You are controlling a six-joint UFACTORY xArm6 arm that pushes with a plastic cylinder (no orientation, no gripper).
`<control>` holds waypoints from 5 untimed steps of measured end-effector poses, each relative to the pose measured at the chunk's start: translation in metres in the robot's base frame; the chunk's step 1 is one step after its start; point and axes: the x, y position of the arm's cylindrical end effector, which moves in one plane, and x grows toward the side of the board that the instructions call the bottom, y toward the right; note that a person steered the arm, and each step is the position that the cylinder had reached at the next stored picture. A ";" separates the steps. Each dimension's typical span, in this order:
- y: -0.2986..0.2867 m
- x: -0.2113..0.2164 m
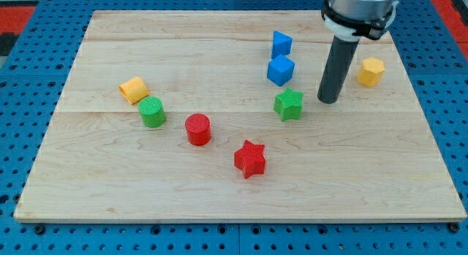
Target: Push the yellow hexagon towards the top left of the board
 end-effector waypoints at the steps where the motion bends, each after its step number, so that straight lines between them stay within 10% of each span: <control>1: -0.032 0.000; 3: 0.023 0.041; 5: 0.133 -0.022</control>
